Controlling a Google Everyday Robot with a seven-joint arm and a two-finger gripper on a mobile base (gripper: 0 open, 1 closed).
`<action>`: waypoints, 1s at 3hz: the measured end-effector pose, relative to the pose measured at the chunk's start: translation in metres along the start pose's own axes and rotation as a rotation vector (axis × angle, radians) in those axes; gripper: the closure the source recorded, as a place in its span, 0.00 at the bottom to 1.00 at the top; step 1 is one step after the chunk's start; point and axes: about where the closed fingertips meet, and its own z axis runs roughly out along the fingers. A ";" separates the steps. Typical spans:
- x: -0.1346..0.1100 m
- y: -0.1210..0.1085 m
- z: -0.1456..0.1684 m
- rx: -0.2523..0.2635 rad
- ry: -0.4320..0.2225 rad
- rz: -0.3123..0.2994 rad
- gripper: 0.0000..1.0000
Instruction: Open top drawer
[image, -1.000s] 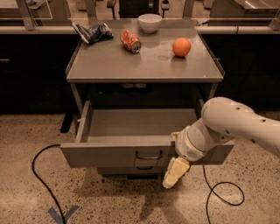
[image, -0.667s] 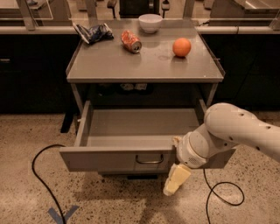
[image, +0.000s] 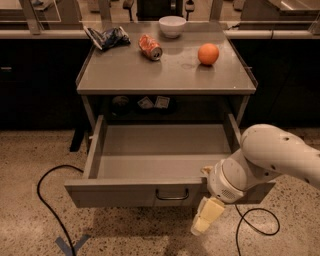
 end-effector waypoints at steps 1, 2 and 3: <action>0.000 0.000 0.000 0.000 0.000 0.000 0.00; 0.003 0.011 0.007 -0.037 -0.012 -0.002 0.00; 0.002 0.011 0.005 -0.037 -0.012 -0.002 0.00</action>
Offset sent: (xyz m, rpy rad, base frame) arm -0.0328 0.0092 -0.0263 0.0675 0.0827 0.0456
